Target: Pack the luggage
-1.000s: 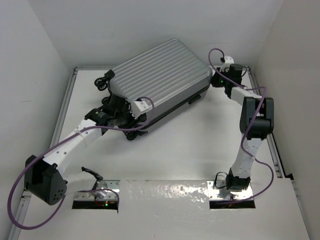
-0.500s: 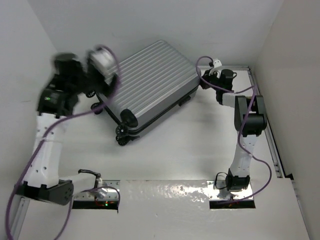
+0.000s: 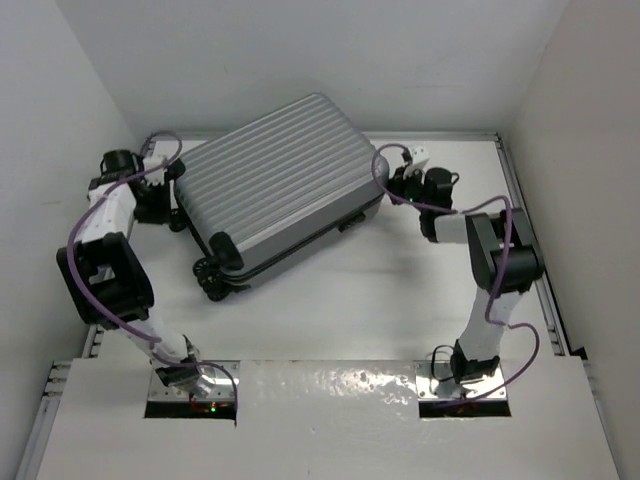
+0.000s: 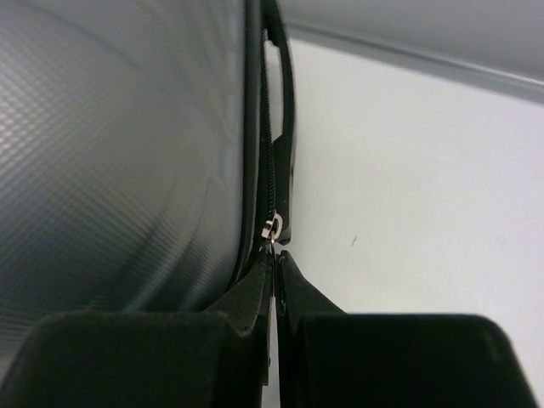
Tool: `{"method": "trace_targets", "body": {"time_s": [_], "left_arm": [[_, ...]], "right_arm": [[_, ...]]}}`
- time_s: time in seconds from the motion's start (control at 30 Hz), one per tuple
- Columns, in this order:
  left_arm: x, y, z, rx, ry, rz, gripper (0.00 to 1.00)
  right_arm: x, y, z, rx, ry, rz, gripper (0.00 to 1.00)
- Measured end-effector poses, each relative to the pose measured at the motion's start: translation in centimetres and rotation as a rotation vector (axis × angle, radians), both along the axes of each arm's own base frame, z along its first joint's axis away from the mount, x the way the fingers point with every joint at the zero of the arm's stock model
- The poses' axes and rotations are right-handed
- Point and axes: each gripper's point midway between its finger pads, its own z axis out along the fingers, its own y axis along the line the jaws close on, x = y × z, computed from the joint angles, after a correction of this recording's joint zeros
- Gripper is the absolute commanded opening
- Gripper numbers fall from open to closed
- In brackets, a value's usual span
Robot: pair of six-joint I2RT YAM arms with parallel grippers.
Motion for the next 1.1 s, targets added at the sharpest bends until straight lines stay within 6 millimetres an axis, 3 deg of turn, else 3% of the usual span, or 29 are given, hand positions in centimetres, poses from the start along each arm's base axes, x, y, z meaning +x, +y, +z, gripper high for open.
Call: {"method": "trace_targets", "body": {"time_s": [0.07, 0.23, 0.4, 0.53, 0.6, 0.67, 0.7, 0.77, 0.87, 0.97, 1.1], "left_arm": [[3.9, -0.2, 1.5, 0.033, -0.056, -0.035, 0.35], [13.1, 2.7, 2.0, 0.182, -0.178, -0.130, 0.40], [19.3, 3.8, 4.2, 0.404, -0.312, -0.266, 0.45], [24.1, 0.2, 10.5, 0.401, -0.541, -0.405, 0.57], [26.2, -4.9, 16.3, 0.327, -0.743, -0.480, 0.72], [26.1, -10.9, 19.5, 0.221, -0.850, -0.559, 0.72], [25.6, -15.9, 21.8, 0.149, -0.918, -0.609, 0.72], [24.9, -19.6, 23.6, 0.126, -0.942, -0.654, 0.70], [22.7, -23.3, 25.7, 0.167, -0.944, -0.728, 0.68], [17.6, -26.3, 24.1, 0.216, -0.864, -0.824, 0.66], [9.0, -30.3, 16.8, 0.210, -0.675, -0.985, 0.65]], "right_arm": [[-3.0, 0.5, 0.0, -0.028, 0.005, -0.030, 0.00], [-12.1, 3.9, -0.2, -0.099, 0.021, -0.073, 0.00], [-18.1, 7.9, -1.9, -0.034, 0.085, -0.057, 0.00], [-19.5, 9.5, -1.9, 0.012, 0.106, -0.035, 0.00], [-20.2, 10.7, -1.8, 0.033, 0.119, 0.009, 0.00], [-21.1, 12.1, -1.7, 0.063, 0.131, 0.066, 0.00], [-21.7, 13.4, -1.3, 0.097, 0.140, 0.121, 0.00], [-21.6, 13.8, -0.9, 0.147, 0.158, 0.141, 0.00], [-20.5, 12.7, -0.7, 0.176, 0.173, 0.127, 0.00], [-19.9, 12.1, -0.4, 0.164, 0.198, 0.140, 0.00], [-17.3, 9.7, 0.3, 0.140, 0.185, 0.088, 0.00]]}}
